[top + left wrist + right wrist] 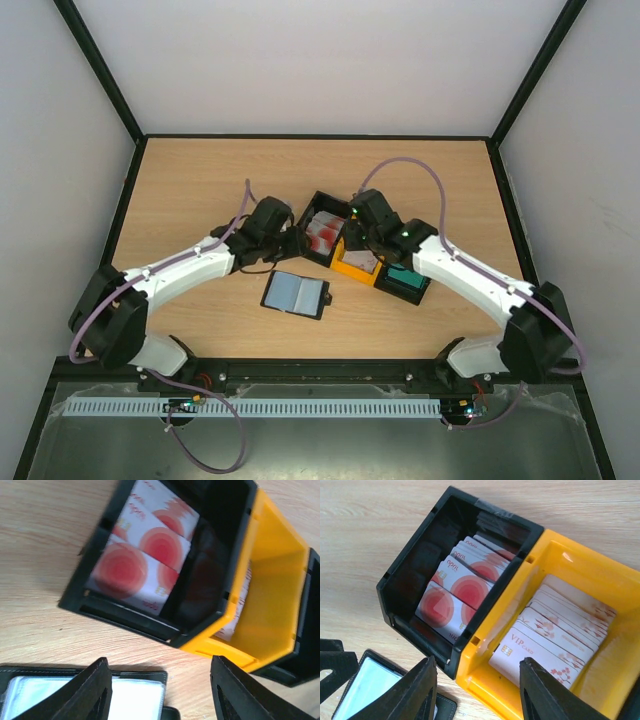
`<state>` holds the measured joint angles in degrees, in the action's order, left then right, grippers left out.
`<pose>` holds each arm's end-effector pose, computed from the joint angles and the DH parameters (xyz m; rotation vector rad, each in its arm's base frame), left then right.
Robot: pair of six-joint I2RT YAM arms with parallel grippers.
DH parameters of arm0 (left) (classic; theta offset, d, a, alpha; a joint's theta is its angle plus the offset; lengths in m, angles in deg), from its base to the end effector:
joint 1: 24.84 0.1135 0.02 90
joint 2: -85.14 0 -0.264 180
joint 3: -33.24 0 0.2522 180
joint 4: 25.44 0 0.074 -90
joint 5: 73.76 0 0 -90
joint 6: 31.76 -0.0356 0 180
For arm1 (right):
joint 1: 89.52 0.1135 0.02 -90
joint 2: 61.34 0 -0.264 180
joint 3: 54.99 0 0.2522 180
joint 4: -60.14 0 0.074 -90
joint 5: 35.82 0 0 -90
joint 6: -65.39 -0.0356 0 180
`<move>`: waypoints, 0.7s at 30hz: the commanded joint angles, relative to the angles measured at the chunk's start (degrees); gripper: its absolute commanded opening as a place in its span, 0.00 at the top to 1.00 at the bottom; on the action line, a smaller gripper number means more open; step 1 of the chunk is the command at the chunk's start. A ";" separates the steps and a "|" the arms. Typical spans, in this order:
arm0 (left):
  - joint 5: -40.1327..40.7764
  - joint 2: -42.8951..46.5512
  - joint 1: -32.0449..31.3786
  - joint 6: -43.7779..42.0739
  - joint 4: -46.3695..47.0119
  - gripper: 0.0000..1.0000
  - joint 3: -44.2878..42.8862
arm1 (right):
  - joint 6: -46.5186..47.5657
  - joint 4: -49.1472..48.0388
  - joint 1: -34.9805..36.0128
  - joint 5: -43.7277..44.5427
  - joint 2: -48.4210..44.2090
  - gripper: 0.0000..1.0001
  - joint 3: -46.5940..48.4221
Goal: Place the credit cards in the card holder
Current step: Pick up the credit card from the storage box.
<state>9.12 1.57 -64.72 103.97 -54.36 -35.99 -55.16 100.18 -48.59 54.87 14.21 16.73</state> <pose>0.2384 -0.2050 0.2385 -0.0603 2.4924 -0.8456 0.2154 0.1862 0.2763 -0.2124 2.4074 0.5893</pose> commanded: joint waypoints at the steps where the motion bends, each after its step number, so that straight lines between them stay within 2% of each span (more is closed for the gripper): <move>1: 4.54 3.16 2.01 7.09 2.70 0.45 4.87 | 4.31 4.88 -0.15 -2.48 5.16 0.55 5.72; 7: 4.50 8.62 3.31 9.88 8.59 0.42 12.76 | 4.02 7.64 -1.83 3.62 6.82 0.52 6.67; 11: 3.30 12.86 3.24 12.85 11.75 0.42 16.59 | 6.35 7.20 -6.51 -0.74 7.25 0.52 5.08; 14: 4.10 15.78 3.50 13.97 11.98 0.42 18.60 | 7.65 5.65 -7.22 -4.48 7.73 0.53 7.02; 18: 1.03 16.38 6.13 12.97 12.18 0.50 19.49 | 11.60 1.48 -7.13 -14.75 10.05 0.51 9.51; 21: -2.65 14.25 8.68 11.36 13.48 0.54 19.13 | 13.25 2.94 -6.60 -17.49 15.90 0.51 14.93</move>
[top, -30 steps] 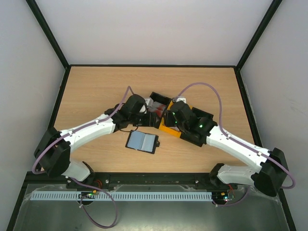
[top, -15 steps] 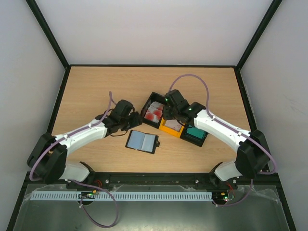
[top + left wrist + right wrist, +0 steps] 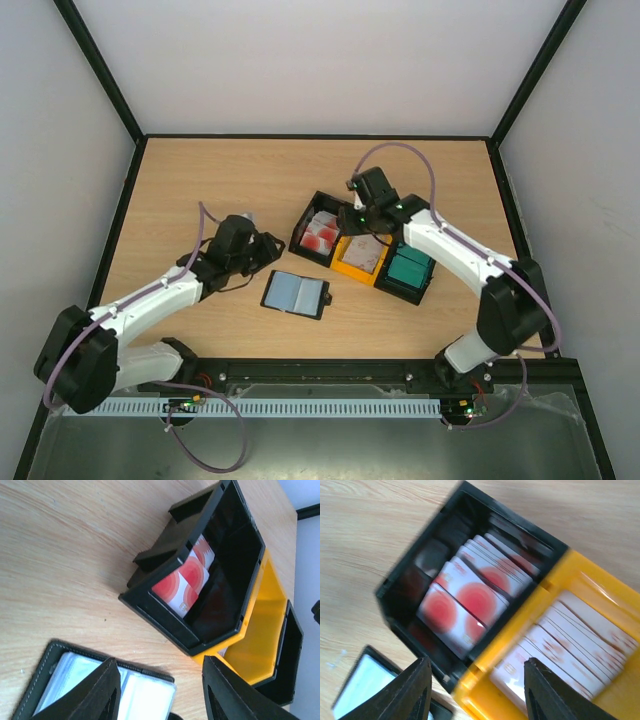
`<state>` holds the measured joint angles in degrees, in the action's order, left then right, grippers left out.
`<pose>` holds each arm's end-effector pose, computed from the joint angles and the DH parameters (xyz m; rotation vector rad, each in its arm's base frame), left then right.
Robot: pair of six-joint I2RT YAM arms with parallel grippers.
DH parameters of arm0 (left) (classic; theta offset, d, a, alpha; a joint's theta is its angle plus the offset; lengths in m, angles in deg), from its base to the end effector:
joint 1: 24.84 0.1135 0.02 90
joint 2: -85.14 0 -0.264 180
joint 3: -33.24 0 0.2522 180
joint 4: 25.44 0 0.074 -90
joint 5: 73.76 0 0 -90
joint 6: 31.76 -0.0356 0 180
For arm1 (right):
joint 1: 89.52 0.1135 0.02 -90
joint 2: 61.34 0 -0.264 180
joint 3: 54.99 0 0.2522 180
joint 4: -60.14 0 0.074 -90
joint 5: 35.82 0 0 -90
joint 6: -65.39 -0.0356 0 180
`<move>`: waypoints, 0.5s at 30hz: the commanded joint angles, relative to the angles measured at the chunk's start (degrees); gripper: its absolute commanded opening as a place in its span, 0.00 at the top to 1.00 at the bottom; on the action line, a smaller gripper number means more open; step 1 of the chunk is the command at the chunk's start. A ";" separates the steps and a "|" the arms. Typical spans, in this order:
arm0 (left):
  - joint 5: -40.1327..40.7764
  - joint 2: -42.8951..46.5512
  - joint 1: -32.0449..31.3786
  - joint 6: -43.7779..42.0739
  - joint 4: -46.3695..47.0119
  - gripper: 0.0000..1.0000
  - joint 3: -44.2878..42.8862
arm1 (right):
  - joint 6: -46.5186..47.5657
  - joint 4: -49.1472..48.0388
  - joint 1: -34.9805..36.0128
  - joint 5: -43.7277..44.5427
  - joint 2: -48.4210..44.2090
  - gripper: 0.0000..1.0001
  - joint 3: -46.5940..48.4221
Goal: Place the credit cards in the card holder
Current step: Pick up the credit card from the storage box.
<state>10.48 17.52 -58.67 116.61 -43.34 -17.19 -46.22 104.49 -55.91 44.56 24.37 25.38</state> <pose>0.2056 -0.1421 0.2202 -0.4427 2.3268 -0.9690 0.2648 0.1832 0.2701 -0.3413 2.5019 0.6175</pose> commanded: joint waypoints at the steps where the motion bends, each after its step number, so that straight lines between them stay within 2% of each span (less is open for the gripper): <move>1: -5.15 -2.19 3.23 -1.58 3.14 0.55 0.30 | 5.01 -0.94 1.02 -7.94 7.75 0.51 7.92; 5: -7.72 -5.65 5.28 -1.99 5.58 0.57 -0.09 | 9.75 2.52 2.62 -9.30 16.31 0.51 15.20; 15: -8.31 -14.18 5.43 2.63 14.79 0.61 0.55 | 27.05 14.19 4.94 -2.01 31.33 0.57 28.10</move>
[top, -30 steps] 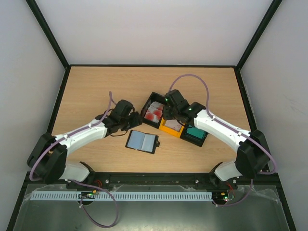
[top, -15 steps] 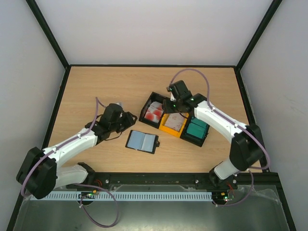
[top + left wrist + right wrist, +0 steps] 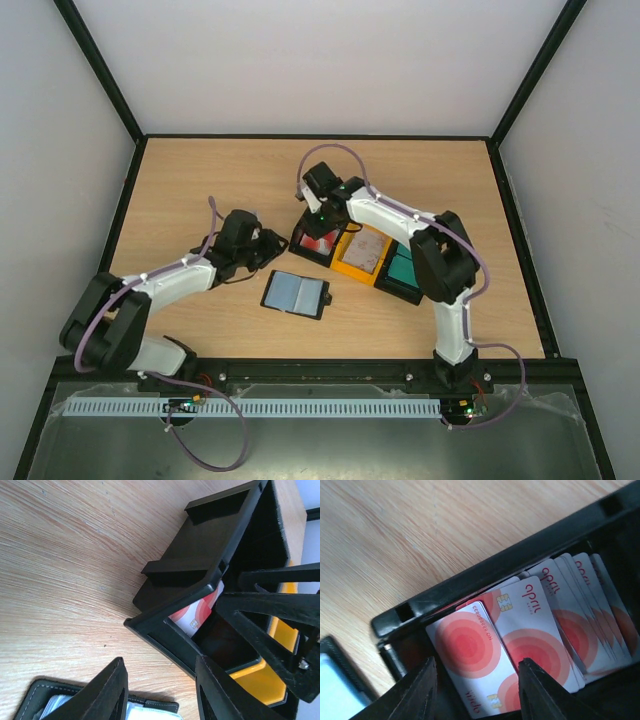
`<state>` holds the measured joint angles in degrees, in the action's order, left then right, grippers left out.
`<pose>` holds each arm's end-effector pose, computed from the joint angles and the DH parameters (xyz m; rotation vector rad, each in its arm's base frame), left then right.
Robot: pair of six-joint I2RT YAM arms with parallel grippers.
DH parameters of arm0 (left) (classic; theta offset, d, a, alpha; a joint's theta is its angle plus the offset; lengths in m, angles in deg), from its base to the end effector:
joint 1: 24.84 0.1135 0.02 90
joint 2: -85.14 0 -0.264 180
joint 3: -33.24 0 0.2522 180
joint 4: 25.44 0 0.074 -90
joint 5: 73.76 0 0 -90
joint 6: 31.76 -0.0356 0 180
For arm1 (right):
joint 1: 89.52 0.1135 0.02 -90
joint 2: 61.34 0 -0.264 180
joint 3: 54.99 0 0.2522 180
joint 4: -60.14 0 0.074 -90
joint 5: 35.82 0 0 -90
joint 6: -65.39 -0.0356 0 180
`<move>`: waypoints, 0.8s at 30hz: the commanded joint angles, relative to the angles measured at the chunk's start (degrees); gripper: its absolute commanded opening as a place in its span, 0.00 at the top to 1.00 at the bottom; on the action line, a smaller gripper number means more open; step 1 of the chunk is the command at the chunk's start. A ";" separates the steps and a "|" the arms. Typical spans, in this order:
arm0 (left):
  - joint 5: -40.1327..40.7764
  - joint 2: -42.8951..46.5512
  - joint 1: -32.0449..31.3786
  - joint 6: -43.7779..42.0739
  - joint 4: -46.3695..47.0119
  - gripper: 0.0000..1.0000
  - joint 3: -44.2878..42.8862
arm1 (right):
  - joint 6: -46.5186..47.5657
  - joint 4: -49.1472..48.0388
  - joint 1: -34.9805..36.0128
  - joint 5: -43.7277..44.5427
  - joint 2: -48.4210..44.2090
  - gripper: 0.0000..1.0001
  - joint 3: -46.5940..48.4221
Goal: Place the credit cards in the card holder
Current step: Pick up the credit card from the storage box.
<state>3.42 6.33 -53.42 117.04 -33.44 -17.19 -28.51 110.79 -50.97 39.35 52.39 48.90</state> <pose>0.2405 -0.1400 0.1881 -0.4958 2.3607 -1.0363 0.3291 0.2739 0.2177 -0.8906 2.5449 0.5838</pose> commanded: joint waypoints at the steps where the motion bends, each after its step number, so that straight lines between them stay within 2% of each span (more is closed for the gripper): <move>1: -1.16 -3.56 0.20 2.76 5.55 0.63 0.80 | 10.81 8.66 0.03 3.09 4.09 0.57 5.35; 9: -0.46 -6.60 0.15 5.96 8.89 0.69 1.19 | 18.04 14.86 0.13 2.85 11.74 0.56 12.14; 17: -1.02 -9.68 -0.29 7.64 10.97 0.72 1.14 | 20.74 19.23 0.13 0.29 18.51 0.57 18.17; 24: -1.73 -12.68 -0.69 7.77 11.81 0.77 0.45 | 21.04 21.60 -0.11 -6.04 19.85 0.63 19.03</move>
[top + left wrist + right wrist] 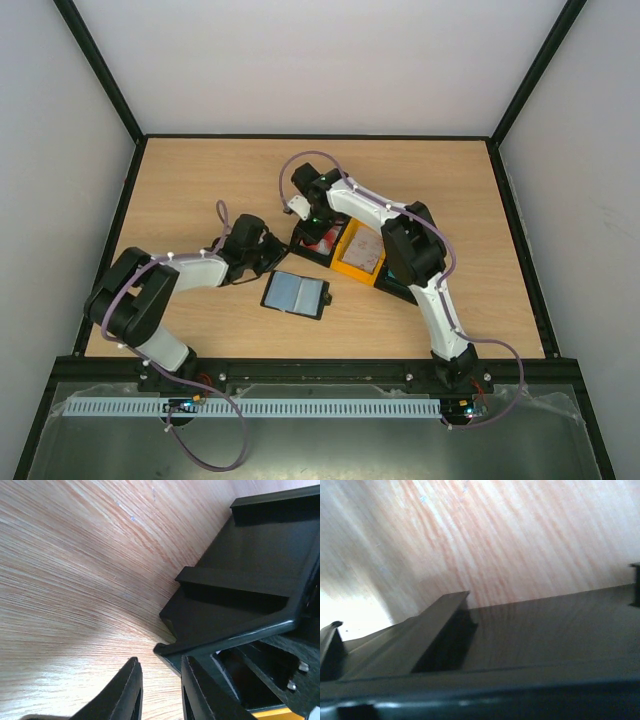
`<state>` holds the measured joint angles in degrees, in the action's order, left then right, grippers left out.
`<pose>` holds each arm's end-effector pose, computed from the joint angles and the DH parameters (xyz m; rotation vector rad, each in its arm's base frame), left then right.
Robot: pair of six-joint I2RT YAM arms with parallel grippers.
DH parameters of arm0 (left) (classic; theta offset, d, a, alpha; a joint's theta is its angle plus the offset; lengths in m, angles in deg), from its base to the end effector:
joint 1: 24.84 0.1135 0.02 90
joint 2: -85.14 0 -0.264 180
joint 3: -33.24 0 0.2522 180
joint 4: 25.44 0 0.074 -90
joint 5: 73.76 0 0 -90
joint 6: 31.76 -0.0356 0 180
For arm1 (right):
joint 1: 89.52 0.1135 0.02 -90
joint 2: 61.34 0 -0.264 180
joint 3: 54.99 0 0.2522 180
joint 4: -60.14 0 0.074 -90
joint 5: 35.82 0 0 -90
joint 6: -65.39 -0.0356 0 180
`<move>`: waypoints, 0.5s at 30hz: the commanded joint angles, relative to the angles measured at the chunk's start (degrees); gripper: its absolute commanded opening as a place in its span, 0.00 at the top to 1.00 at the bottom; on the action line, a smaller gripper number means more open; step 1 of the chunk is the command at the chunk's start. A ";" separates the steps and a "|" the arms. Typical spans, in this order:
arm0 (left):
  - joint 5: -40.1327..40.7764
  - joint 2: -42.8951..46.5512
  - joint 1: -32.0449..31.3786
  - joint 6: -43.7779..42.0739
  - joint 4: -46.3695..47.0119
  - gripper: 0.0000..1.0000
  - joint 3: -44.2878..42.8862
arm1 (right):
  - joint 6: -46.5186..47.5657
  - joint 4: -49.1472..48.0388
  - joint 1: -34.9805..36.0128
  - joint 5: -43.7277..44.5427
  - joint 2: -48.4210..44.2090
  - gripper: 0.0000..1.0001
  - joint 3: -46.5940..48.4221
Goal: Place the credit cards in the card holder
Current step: Pick up the credit card from the storage box.
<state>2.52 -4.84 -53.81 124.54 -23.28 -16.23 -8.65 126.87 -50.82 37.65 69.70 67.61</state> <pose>0.2556 -0.1511 0.1463 -0.6575 2.3979 -1.0888 0.3608 0.3021 0.1711 -1.3829 2.5562 0.4884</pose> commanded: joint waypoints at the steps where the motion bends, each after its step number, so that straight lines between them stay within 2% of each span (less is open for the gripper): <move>1: -0.87 -1.98 -0.36 0.17 1.59 0.77 -0.83 | 1.29 5.85 -0.36 -5.75 2.29 0.64 0.26; 10: -0.84 -5.23 -0.95 -0.56 2.31 0.78 -2.41 | 3.93 7.41 -2.88 -14.88 0.27 0.63 0.98; 15: -0.97 -6.40 -1.24 -0.47 2.99 0.78 -3.06 | 4.78 8.18 -3.15 -17.98 -1.12 0.70 0.59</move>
<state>0.75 -9.08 -54.64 124.48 -21.64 -17.80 -5.41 129.17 -55.04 26.50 69.83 67.81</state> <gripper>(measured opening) 0.220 0.319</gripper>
